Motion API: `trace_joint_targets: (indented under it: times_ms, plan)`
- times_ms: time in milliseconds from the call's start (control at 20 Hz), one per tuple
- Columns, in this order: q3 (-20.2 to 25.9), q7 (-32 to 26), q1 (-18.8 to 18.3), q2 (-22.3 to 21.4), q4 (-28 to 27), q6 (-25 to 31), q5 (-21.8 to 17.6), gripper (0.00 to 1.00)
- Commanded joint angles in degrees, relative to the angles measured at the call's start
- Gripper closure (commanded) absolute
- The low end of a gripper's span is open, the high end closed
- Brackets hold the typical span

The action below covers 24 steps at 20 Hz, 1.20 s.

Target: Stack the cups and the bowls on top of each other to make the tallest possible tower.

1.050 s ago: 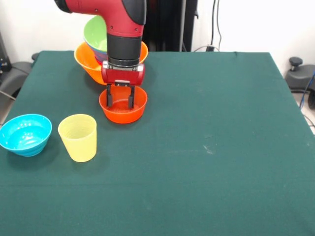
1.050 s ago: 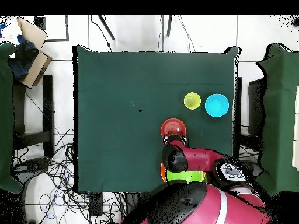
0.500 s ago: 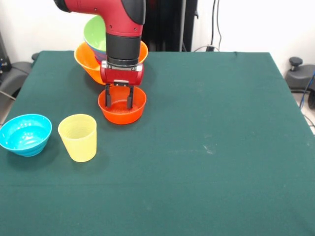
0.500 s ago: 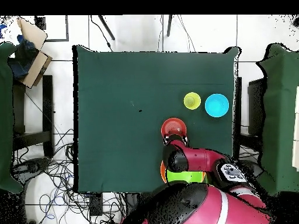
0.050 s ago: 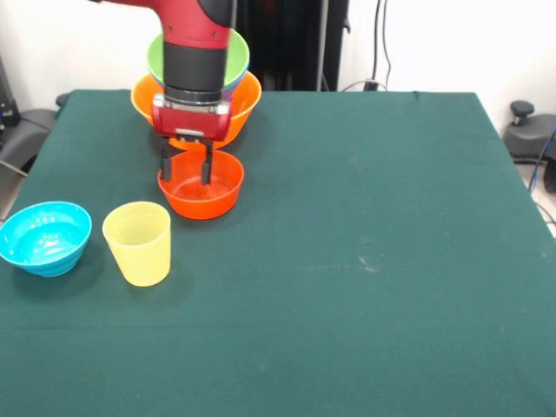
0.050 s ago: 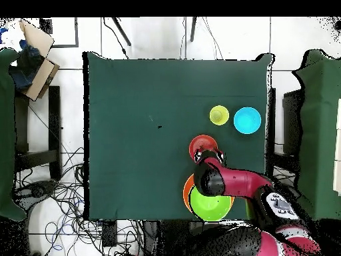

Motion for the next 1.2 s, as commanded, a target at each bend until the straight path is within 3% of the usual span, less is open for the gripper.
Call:
trace_joint_targets:
  times_ms: [50,450,600,800,1200]
  plan:
    - [8.16,-0.50,-2.03,-4.63,1.74,9.58,-2.76,0.00]
    - [8.23,0.07,-1.89,-3.80,0.59,9.36,-3.39,0.00]
    - [6.99,0.73,-0.77,-2.05,-0.82,7.66,-3.74,0.00]
    - [6.47,0.81,0.09,3.46,-5.39,3.83,-4.88,0.00]
    - [6.79,0.78,-0.29,4.90,-6.93,3.43,-6.49,0.00]
